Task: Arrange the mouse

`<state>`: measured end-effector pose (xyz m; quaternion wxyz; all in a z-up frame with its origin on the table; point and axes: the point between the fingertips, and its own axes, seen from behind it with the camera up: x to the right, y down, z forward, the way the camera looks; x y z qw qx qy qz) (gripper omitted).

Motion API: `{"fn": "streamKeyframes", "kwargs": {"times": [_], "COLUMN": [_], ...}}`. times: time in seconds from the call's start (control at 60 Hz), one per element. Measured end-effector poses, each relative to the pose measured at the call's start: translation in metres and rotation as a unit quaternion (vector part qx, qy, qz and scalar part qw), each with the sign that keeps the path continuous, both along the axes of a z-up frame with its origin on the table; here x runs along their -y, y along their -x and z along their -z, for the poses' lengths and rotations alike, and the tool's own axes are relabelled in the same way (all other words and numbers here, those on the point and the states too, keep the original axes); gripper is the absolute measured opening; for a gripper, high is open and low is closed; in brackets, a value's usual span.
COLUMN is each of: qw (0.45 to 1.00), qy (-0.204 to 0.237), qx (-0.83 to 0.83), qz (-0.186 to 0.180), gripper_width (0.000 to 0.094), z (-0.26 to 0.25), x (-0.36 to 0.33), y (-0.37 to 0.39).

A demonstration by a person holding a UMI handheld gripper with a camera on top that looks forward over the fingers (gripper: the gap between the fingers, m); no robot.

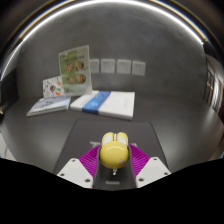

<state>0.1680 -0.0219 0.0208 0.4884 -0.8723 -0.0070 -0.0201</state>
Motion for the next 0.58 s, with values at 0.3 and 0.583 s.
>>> {"fn": "streamKeyframes", "kwargs": {"times": [0.3,0.583], "qw": [0.995,0.991], "qy": [0.029,0.020], "qx": [-0.056,-0.112], "qz": [-0.074,-0.067], "gripper_width": [0.0697,0.0837], "z": [0.025,0.000], "x": [0.001,0.080], "y": [-0.006,-0.028]}}
